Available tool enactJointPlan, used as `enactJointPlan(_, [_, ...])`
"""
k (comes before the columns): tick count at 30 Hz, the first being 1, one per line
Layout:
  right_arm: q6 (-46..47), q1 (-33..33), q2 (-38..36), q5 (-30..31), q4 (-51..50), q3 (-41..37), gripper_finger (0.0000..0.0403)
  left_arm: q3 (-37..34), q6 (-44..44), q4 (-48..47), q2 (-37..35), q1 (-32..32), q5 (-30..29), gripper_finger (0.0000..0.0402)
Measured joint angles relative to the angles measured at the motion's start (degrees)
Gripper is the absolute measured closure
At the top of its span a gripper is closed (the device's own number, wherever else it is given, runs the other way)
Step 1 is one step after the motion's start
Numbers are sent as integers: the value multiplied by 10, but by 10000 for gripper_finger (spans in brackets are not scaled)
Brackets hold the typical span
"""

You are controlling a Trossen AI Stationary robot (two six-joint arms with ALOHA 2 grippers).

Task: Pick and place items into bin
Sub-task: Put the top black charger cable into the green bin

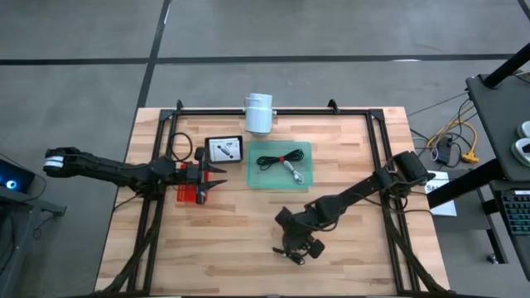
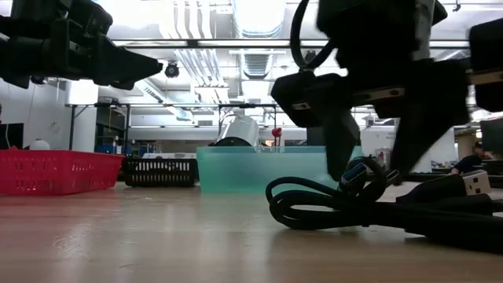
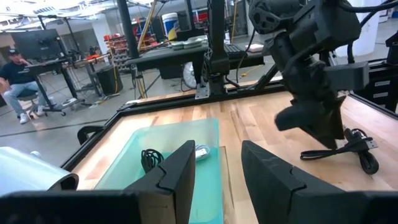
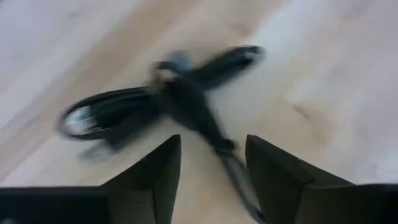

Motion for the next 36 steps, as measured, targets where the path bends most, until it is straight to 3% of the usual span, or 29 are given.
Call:
enactJointPlan(6, [-72, -1, 5, -14, -1, 0, 229, 0, 0, 0, 0, 0, 0, 286])
enactJointPlan(15, [-148, -12, 54, -20, 11, 5, 262, 0, 0, 0, 0, 0, 0, 286])
enactJointPlan(27, [-140, -26, 9, 19, -40, 10, 383, -1, 0, 0, 0, 0, 0, 286])
enactJointPlan(33, [-124, -30, -26, 146, -35, 10, 385, -1, 0, 0, 0, 0, 0, 286])
enactJointPlan(36, [-123, -32, -48, 290, -12, 11, 386, -1, 0, 0, 0, 0, 0, 286])
